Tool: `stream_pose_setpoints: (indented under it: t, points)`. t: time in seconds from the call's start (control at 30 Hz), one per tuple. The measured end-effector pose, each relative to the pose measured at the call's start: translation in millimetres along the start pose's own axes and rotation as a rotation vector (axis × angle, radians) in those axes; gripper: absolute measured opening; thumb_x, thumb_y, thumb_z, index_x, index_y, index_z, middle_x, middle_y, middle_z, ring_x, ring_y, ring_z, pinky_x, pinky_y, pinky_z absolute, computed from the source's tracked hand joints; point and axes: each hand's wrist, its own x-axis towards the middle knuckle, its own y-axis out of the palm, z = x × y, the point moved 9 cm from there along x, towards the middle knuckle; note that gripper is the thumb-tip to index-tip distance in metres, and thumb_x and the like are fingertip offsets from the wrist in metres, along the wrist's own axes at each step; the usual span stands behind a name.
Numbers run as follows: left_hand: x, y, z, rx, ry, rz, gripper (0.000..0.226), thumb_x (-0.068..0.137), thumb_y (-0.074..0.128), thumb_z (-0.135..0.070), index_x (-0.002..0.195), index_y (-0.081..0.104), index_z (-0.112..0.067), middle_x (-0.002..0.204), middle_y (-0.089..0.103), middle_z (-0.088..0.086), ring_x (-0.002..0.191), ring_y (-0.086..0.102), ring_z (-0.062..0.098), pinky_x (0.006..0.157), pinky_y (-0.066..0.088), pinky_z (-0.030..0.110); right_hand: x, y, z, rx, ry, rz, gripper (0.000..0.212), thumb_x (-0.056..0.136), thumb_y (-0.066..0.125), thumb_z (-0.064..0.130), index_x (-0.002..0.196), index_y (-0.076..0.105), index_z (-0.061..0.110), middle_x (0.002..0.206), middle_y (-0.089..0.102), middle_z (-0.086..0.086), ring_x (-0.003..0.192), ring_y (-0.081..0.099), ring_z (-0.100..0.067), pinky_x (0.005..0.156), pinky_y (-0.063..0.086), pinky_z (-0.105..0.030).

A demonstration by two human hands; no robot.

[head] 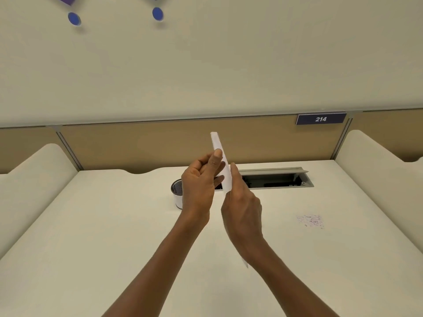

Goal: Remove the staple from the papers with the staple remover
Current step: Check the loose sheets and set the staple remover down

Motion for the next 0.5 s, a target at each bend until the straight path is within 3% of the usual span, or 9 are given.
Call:
stream_pose_setpoints:
  t: [0.07, 0.17, 0.27, 0.37, 0.43, 0.5]
  points:
    - [1, -4, 8, 0.043, -0.023, 0.014, 0.046, 0.083, 0.064, -0.052, 0.108, 0.073, -0.015, 0.111, 0.076, 0.003, 0.109, 0.070, 0.018, 0.094, 0.056, 0.040, 4, -3, -2, 0.064, 0.003, -0.012, 0.052, 0.092, 0.055, 0.003, 0.143, 0.044, 0.009, 0.122, 0.067, -0.010, 0.086, 0.071, -0.031, 0.069, 0.058, -0.043]
    - [5, -31, 26, 0.123, -0.037, -0.099, 0.036, 0.095, 0.061, -0.047, 0.110, 0.072, -0.017, 0.111, 0.076, -0.004, 0.110, 0.068, 0.010, 0.093, 0.055, 0.037, 5, -8, -1, 0.165, -0.010, -0.005, 0.048, 0.095, 0.044, 0.005, 0.142, 0.045, 0.012, 0.126, 0.065, -0.007, 0.098, 0.068, -0.027, 0.083, 0.058, -0.044]
    - [11, -75, 36, 0.192, -0.024, -0.275, 0.058, 0.085, 0.069, -0.059, 0.115, 0.067, -0.010, 0.110, 0.073, 0.003, 0.102, 0.068, 0.011, 0.087, 0.055, 0.034, 10, -15, -4, 0.278, 0.002, -0.007, 0.046, 0.092, 0.039, 0.008, 0.136, 0.050, 0.017, 0.106, 0.070, -0.005, 0.079, 0.065, -0.022, 0.071, 0.057, -0.043]
    - [20, -109, 40, 0.206, -0.029, -0.323, 0.089, 0.068, 0.074, -0.075, 0.107, 0.056, 0.003, 0.104, 0.068, 0.016, 0.089, 0.064, 0.026, 0.081, 0.052, 0.040, 19, -21, -8, 0.459, 0.024, 0.045, 0.040, 0.089, 0.036, 0.008, 0.121, 0.057, 0.019, 0.086, 0.070, -0.008, 0.064, 0.058, -0.031, 0.060, 0.052, -0.046]
    - [23, -114, 30, 0.182, -0.017, -0.263, 0.073, 0.077, 0.071, -0.069, 0.095, 0.059, 0.001, 0.091, 0.066, 0.004, 0.081, 0.060, 0.026, 0.074, 0.048, 0.038, 23, -27, -10, 0.612, 0.070, 0.088, 0.038, 0.089, 0.040, -0.001, 0.115, 0.061, 0.016, 0.089, 0.071, -0.004, 0.069, 0.060, -0.032, 0.062, 0.054, -0.044]
    - [24, -112, 23, 0.134, -0.037, -0.157, 0.047, 0.089, 0.066, -0.053, 0.101, 0.072, -0.008, 0.103, 0.076, 0.000, 0.089, 0.069, 0.023, 0.078, 0.054, 0.036, 26, -29, -10, 0.719, 0.112, 0.153, 0.040, 0.090, 0.042, -0.007, 0.115, 0.063, 0.016, 0.097, 0.072, 0.006, 0.077, 0.063, -0.027, 0.066, 0.055, -0.038]
